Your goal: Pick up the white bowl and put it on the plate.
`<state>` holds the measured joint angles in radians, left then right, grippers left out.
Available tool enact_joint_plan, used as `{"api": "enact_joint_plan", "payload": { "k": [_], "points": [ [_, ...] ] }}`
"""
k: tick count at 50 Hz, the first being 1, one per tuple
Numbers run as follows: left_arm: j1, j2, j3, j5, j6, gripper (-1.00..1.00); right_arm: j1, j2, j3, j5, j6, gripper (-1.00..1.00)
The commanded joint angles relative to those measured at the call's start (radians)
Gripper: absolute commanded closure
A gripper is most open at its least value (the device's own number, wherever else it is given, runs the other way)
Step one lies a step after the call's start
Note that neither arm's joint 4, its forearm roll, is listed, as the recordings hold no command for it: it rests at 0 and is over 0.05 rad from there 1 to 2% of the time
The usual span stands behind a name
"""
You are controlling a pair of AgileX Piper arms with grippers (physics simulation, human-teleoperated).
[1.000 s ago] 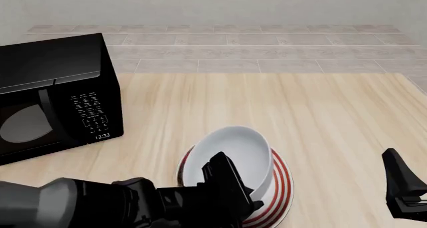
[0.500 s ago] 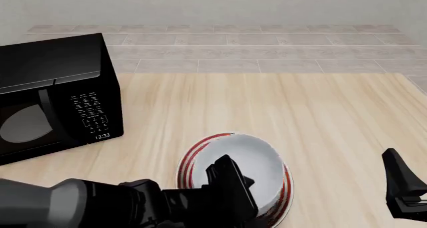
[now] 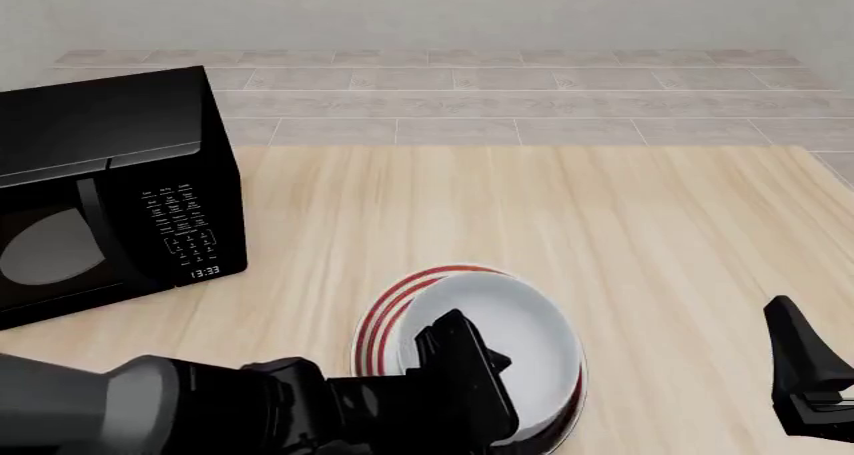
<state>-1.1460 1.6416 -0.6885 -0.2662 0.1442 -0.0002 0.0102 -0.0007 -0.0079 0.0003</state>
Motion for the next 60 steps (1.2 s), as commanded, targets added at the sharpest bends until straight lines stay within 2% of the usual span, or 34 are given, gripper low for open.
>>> {"api": "enact_joint_plan", "payload": {
  "k": [1,36,60],
  "points": [
    [-0.002,-0.021,0.011,0.009,0.001,-1.0,0.0,0.001,0.0,-0.001,0.0,-1.0],
    [0.03,-0.323,-0.017,0.319,0.106,-1.0,0.001,0.001,0.0,-0.001,0.0,-1.0],
    [0.113,-0.623,0.057,0.492,0.152,-1.0,0.0,0.002,0.0,-0.001,-0.001,-1.0]
  ]
}}
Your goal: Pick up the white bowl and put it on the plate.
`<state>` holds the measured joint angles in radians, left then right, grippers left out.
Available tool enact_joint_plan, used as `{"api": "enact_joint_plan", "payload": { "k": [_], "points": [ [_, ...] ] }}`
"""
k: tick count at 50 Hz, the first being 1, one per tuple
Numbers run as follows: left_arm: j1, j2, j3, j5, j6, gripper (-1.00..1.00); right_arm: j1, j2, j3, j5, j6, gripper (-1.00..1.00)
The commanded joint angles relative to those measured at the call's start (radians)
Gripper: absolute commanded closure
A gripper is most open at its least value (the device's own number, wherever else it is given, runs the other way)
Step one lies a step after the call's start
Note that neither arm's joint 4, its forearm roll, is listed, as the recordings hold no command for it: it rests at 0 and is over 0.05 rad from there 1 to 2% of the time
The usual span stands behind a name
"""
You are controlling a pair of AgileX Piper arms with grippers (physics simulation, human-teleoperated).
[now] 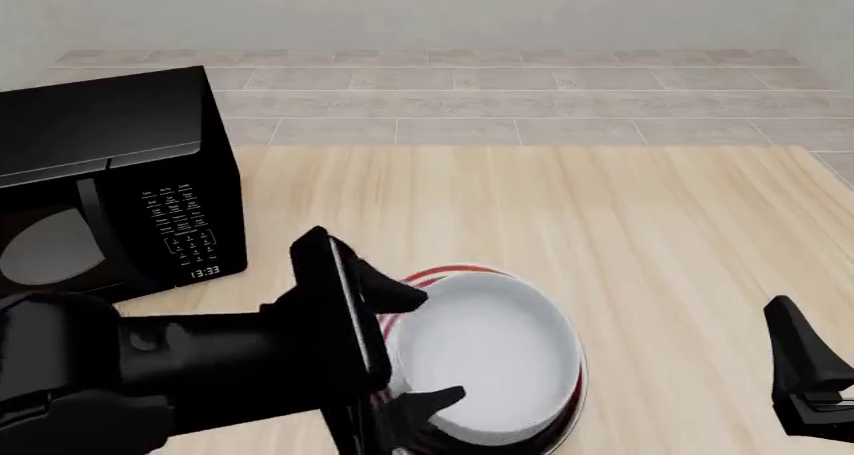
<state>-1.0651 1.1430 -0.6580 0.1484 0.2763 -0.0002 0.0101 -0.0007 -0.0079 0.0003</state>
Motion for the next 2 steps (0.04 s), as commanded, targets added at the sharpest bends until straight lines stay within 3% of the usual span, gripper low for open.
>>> {"api": "enact_joint_plan", "payload": {
  "k": [1,2],
  "points": [
    [0.034,-0.131,0.028,0.082,0.022,-1.0,0.0,0.001,0.0,-0.001,0.0,-1.0],
    [0.035,-0.145,0.031,0.09,0.021,-1.0,0.001,0.001,0.0,-0.001,-0.001,-1.0]
  ]
}}
